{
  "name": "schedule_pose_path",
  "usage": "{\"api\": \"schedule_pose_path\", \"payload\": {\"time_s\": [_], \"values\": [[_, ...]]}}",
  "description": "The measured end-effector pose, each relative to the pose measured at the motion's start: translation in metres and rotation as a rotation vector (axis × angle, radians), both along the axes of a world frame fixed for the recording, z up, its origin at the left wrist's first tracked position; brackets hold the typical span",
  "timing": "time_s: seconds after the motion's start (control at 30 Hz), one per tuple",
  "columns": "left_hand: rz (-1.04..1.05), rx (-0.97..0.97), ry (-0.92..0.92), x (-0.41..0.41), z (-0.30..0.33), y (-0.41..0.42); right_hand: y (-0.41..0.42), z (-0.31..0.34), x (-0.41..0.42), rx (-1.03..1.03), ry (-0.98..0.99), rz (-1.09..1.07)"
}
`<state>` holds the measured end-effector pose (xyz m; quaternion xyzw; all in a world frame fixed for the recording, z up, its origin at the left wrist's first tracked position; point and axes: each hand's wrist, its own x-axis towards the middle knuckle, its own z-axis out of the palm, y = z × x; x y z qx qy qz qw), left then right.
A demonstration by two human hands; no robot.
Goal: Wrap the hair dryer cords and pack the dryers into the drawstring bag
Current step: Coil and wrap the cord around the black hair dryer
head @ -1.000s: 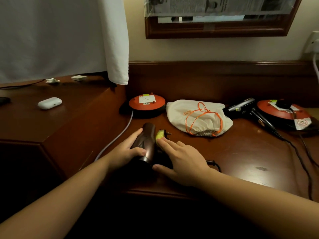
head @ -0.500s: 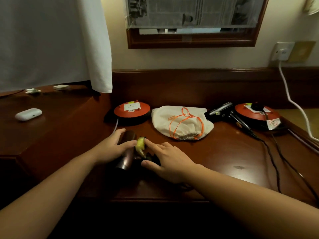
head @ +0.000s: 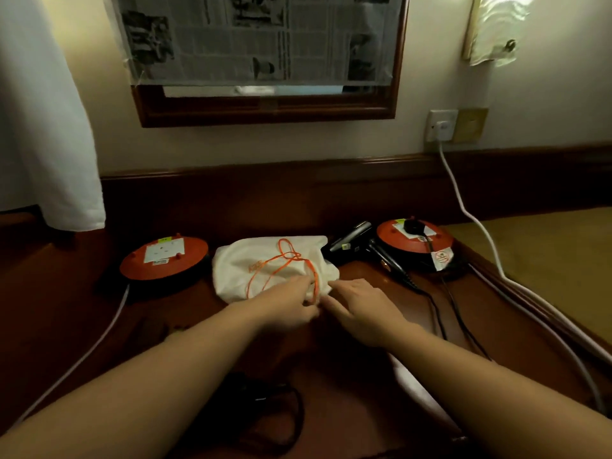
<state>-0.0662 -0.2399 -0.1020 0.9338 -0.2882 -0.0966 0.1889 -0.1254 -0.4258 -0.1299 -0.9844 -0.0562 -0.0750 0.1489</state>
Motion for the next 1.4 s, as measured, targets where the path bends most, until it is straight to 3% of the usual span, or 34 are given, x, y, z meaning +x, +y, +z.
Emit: {"api": "schedule_pose_path", "payload": {"time_s": [0.17, 0.33, 0.53, 0.73, 0.9, 1.1, 1.2, 1.33, 1.4], "values": [[-0.087, 0.007, -0.101, 0.026, -0.019, -0.076, -0.08, 0.001, 0.024, -0.037, -0.004, -0.239], [-0.127, -0.043, -0.146, 0.054, -0.021, -0.143, -0.143, 0.015, 0.054, -0.103, -0.074, -0.346], [-0.11, -0.206, -0.158, 0.095, -0.011, -0.225, -0.205, 0.029, 0.105, 0.046, -0.044, -0.453], [-0.096, -0.272, -0.136, 0.134, -0.006, -0.282, -0.259, 0.022, 0.139, 0.155, 0.082, -0.376], [-0.016, -0.181, -0.216, 0.16, -0.01, -0.309, -0.286, 0.014, 0.152, 0.002, 0.113, -0.304], [0.007, -0.19, -0.141, 0.179, -0.007, -0.324, -0.294, 0.017, 0.156, 0.01, 0.163, -0.229], [0.054, -0.157, -0.106, 0.182, 0.001, -0.334, -0.297, 0.013, 0.154, 0.086, 0.158, -0.21], [0.096, -0.168, -0.104, 0.183, -0.001, -0.339, -0.314, 0.006, 0.147, 0.45, 0.153, -0.22], [0.112, -0.216, -0.097, 0.183, -0.004, -0.338, -0.32, 0.001, 0.147, 0.423, 0.13, -0.203]]}}
